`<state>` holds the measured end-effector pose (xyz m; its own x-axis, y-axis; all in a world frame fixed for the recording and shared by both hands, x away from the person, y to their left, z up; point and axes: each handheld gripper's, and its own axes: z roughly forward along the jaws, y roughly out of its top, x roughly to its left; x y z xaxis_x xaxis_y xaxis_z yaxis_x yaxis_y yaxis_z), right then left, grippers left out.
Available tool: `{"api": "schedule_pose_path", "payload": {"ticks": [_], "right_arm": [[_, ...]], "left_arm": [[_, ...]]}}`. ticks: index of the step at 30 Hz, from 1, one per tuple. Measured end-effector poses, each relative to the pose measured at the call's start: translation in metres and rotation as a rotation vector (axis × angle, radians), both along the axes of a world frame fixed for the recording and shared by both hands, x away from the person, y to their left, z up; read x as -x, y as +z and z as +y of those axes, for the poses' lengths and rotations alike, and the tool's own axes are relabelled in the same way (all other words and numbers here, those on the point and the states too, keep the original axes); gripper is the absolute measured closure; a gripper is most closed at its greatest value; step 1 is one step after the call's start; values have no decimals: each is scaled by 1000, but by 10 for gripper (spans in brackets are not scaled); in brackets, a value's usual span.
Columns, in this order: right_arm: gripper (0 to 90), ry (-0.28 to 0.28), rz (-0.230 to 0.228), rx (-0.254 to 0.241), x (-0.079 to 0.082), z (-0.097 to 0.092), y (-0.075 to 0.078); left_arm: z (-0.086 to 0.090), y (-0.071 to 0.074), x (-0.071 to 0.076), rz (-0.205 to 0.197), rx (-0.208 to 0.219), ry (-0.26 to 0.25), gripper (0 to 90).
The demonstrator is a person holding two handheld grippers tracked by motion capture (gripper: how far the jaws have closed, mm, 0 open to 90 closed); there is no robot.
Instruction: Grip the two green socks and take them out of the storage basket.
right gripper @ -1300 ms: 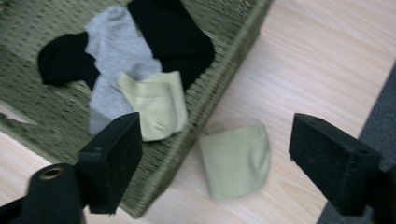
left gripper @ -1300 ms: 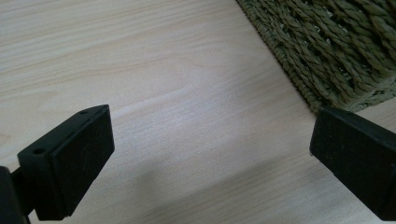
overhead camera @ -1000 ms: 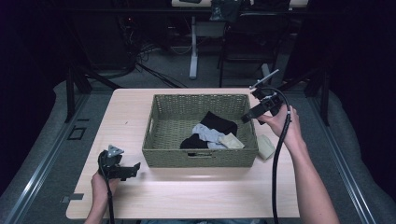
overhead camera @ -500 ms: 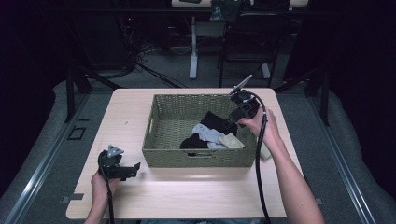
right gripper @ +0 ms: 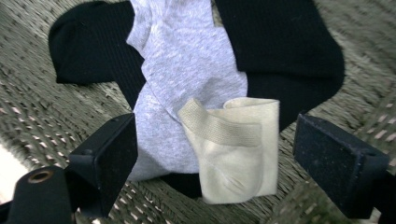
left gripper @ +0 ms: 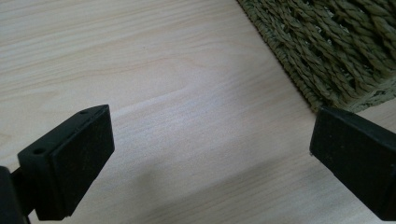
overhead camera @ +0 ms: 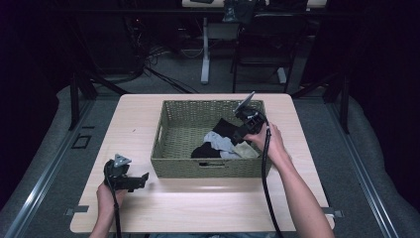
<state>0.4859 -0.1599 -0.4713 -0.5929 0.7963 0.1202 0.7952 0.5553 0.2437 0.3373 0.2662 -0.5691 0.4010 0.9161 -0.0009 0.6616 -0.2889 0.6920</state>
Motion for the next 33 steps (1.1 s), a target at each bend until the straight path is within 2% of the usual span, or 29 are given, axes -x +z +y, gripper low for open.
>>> {"api": "schedule_pose_path", "payload": {"ticks": [4,6,8,9,15,16,17,18,19,20,23,26,29,30,31,32,33], "right_arm": [[139,-15,13,-5,0,6,-12],[143,-1,28,23,-1,8,-17],[146,0,43,27,-2,10,-22],[149,-13,35,16,-1,11,-26],[206,-10,74,56,-5,14,-38],[235,1,83,69,-6,14,-39],[262,-21,82,65,-5,15,-42],[280,16,111,109,-9,15,-40],[311,-56,65,48,-4,17,-47],[349,-28,91,87,-6,17,-44],[571,-38,89,98,-7,18,-46],[745,-57,95,110,-7,16,-46],[798,-54,101,114,-7,13,-40],[807,-70,76,92,-6,12,-38],[817,-57,79,96,-6,9,-33],[825,-57,69,80,-6,7,-27],[825,-95,35,35,-3,7,-27]], "left_arm": [[0,0,0,-3,-1,1,0],[1,0,0,-3,-2,-1,0],[0,0,0,-1,1,0,0],[0,0,0,0,1,-1,0],[1,0,-1,-2,0,2,0],[1,0,-1,-2,2,2,0],[1,0,-1,2,-3,-2,0],[1,0,-1,2,-2,-2,0],[1,0,-1,3,0,-1,0],[1,-1,0,-1,2,4,0],[2,0,0,1,0,5,0],[1,0,-1,-1,3,6,0],[0,0,-1,1,2,1,0],[0,0,-2,1,1,1,0],[-1,-1,-2,0,2,-1,0],[-1,-1,-2,0,3,-1,0],[-1,-1,-2,-1,3,-1,0]]}}
